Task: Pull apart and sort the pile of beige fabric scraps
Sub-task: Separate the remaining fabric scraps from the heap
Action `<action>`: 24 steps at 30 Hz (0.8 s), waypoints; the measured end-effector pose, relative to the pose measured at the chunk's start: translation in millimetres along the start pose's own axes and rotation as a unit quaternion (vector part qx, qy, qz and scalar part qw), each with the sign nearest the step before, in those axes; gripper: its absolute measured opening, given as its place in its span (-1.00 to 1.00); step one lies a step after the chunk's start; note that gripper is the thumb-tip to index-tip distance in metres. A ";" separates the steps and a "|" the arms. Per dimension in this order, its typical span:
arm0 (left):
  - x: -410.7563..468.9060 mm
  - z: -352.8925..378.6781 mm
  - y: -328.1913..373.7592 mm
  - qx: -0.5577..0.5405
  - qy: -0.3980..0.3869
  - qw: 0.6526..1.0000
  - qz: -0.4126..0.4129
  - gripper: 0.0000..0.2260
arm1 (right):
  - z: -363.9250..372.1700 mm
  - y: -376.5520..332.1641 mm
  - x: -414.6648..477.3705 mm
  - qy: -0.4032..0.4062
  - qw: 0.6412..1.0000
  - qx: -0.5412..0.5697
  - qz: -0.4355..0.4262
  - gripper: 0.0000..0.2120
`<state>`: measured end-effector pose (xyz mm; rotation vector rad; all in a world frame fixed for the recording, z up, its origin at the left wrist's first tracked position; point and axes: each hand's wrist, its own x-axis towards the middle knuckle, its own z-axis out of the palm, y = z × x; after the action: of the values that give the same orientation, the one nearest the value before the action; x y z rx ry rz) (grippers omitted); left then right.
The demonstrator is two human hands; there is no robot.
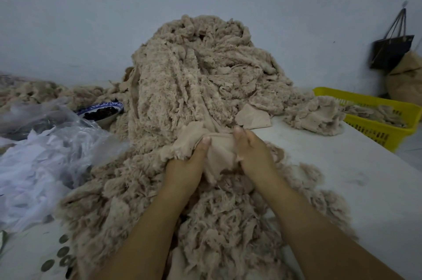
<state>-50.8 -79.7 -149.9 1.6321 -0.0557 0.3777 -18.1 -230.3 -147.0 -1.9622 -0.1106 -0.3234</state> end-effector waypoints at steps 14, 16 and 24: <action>5.3 -2.4 9.1 -0.128 0.030 0.989 -0.070 -0.58 | -18.9 3.7 -0.2 0.052 0.994 0.087 0.046 -0.51; 3.6 -0.1 7.5 -0.126 -0.003 0.988 -0.094 -0.56 | -8.3 -7.1 -5.1 0.012 0.994 0.109 -0.020 -0.64; 1.0 -8.4 15.2 -0.102 -0.147 0.975 -0.128 -0.63 | -3.9 -17.3 -19.8 -0.278 0.939 0.198 -0.032 -0.73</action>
<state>-55.5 -72.9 -134.6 1.4577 -0.1028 -0.0695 -41.7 -225.4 -135.7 -1.5974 -0.5624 0.2117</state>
